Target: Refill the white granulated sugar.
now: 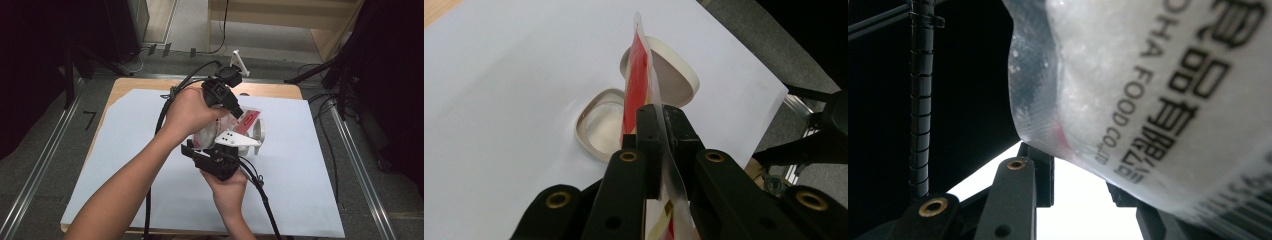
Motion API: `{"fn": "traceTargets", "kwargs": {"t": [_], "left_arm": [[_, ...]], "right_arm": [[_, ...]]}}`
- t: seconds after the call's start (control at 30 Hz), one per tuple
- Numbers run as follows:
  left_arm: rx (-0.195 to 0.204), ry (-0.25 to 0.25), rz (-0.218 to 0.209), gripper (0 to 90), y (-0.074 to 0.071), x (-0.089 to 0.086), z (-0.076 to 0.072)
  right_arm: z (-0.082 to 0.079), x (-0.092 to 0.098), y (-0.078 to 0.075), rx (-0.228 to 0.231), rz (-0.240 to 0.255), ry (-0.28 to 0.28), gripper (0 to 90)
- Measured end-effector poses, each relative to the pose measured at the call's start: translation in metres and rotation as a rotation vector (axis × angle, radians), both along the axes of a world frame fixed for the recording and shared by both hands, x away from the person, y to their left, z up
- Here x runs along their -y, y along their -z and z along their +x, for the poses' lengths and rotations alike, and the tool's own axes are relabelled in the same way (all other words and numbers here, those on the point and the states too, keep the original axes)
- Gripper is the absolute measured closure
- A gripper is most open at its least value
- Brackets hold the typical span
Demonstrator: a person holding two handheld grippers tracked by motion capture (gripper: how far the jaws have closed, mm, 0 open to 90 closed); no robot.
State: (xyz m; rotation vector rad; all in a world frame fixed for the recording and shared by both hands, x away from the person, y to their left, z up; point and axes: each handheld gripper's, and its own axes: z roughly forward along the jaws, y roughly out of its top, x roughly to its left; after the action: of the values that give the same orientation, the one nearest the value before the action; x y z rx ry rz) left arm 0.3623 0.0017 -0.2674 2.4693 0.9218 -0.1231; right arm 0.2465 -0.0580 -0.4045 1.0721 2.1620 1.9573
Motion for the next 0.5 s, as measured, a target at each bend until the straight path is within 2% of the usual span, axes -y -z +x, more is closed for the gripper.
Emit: {"fn": "traceTargets", "kwargs": {"t": [0.5], "left_arm": [[-0.002,0.002,0.006,87.3,0.0003,-0.0005,-0.0008]], "right_arm": [[0.0005,0.0015,0.0014,0.016,-0.030,0.015,84.7]]}}
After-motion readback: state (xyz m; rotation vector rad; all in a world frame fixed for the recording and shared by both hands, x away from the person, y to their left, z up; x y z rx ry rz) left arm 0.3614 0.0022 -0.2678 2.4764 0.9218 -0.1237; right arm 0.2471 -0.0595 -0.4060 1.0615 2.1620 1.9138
